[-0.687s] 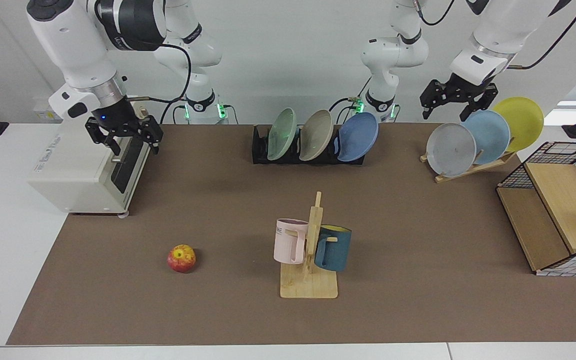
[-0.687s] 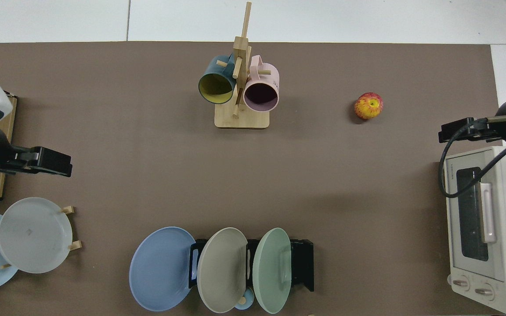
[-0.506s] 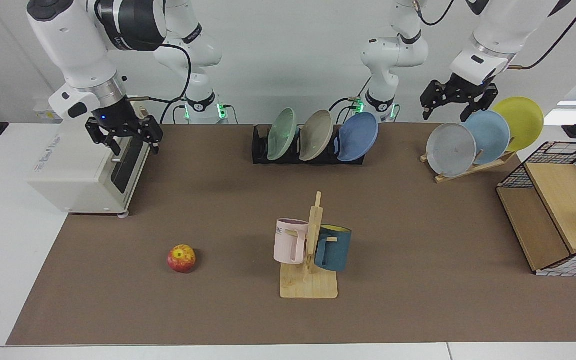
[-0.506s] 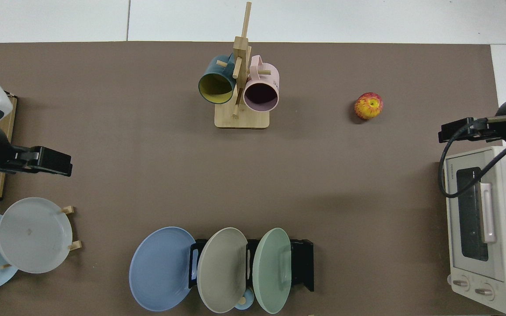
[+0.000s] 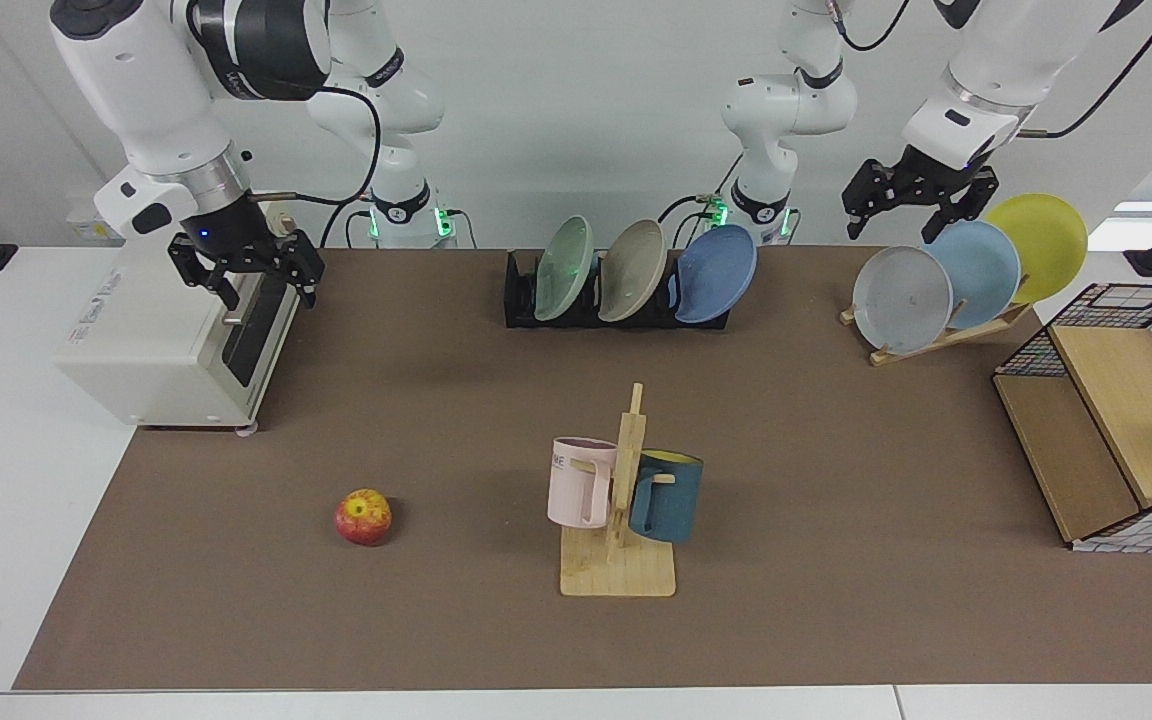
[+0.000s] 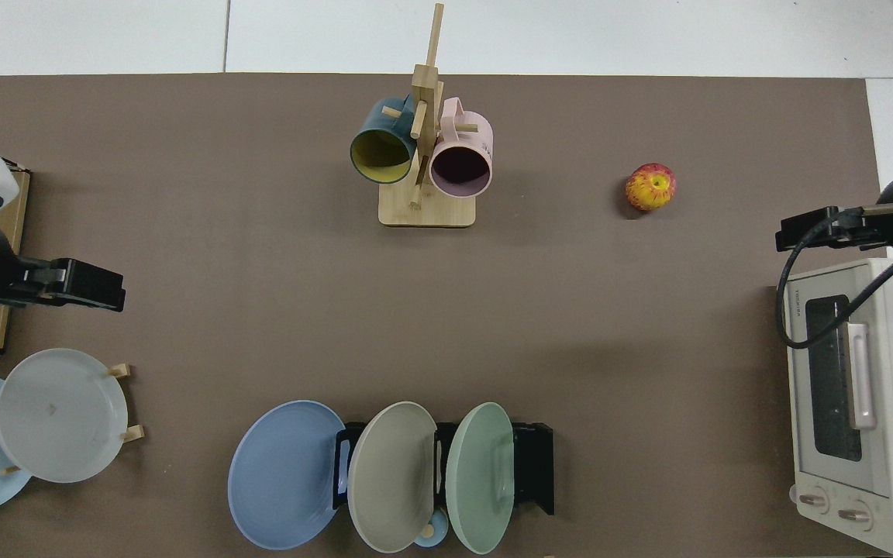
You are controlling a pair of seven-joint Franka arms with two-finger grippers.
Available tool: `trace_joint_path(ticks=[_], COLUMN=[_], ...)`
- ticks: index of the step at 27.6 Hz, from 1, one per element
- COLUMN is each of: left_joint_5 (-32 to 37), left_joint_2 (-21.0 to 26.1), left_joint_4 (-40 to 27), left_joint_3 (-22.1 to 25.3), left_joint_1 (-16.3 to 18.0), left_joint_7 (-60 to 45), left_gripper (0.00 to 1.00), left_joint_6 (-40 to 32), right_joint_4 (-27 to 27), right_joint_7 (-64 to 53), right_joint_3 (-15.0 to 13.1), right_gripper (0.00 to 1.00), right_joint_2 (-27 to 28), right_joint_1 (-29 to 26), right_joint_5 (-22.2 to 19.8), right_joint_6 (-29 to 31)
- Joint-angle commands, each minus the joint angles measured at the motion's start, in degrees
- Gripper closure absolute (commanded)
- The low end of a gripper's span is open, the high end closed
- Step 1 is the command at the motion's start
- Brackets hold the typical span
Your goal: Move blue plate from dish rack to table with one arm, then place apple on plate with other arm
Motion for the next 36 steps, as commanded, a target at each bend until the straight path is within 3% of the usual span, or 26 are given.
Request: trace_joint_path(ticks=[1, 11, 19, 32, 36], left_joint_5=[-0.37, -0.54, -0.54, -0.72, -1.25], left_joint_2=[-1.68, -1.86, -1.94, -2.38, -4.4], left_joint_4=[-1.61, -2.04, -2.13, -2.48, -6.16], left_joint_3=[-0.03, 0.32, 0.32, -0.21, -0.38], left_joint_1=[0.69, 0.34, 0.34, 0.34, 0.25], left_joint_7=[0.68, 0.86, 0.77, 0.42, 0.42], left_gripper=[0.0, 0.0, 0.0, 0.0, 0.0], left_joint_6=[0.61, 0.69, 0.61, 0.61, 0.69], right_joint_4=[1.61, 5.74, 12.07, 15.85, 18.04], right_joint_7=[0.47, 0.47, 0.47, 4.07, 4.69], right_joint_3=[0.36, 0.36, 0.36, 0.89, 0.89], right_gripper=[0.0, 0.0, 0.0, 0.0, 0.0], right_joint_2=[0.42, 3.75, 8.41, 15.18, 17.9], right_joint_1=[-0.58, -0.31, -0.14, 1.27, 2.15], right_joint_5=[0.2, -0.33, -0.95, -0.86, -0.86], right_joint_6=[-0.75, -3.73, -5.58, -1.81, -0.75])
